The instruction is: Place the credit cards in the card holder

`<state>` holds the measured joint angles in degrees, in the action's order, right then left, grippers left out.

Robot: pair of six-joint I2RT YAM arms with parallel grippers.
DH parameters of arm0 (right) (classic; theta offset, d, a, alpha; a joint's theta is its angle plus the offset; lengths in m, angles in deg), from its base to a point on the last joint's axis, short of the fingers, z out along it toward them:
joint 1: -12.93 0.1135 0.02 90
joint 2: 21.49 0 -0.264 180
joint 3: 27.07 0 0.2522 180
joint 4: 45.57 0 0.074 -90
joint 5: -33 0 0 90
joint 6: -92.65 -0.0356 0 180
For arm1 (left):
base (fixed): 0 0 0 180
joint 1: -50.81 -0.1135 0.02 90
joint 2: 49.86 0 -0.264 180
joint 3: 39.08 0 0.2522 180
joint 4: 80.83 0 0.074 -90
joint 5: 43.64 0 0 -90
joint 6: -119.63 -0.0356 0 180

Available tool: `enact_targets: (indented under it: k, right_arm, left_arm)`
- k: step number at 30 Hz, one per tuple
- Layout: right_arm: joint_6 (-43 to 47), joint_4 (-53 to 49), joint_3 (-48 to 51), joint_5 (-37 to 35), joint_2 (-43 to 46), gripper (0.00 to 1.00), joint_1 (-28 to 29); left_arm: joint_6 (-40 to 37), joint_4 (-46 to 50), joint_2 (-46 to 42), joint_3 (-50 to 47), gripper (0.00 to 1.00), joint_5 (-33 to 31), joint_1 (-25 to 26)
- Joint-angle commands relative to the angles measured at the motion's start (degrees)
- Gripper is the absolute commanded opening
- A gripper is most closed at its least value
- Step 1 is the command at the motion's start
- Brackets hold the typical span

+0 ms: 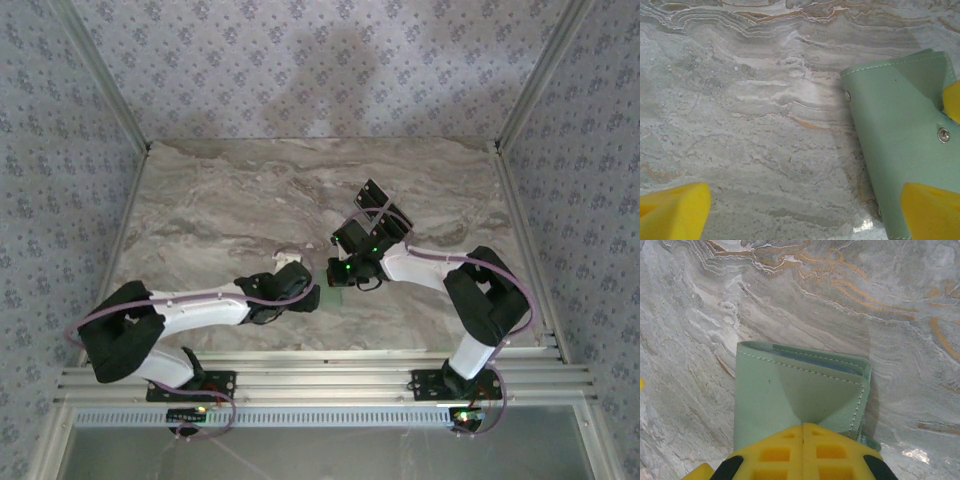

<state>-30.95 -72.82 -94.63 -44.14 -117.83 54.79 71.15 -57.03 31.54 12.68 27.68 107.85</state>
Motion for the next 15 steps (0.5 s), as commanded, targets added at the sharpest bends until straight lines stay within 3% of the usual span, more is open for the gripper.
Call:
enact_targets:
  k: [1,15]
  right_arm:
    - [-0.52,-0.72,-1.3,-0.57,0.59,0.0,0.04]
    - [-0.19,-0.55,-1.56,-0.47,0.37,0.0,0.03]
  left_arm:
    - [-1.53,0.52,-1.08,0.61,0.97,-0.82,0.51]
    - [-0.05,-1.71,3.93,0.76,0.97,0.29,2.38]
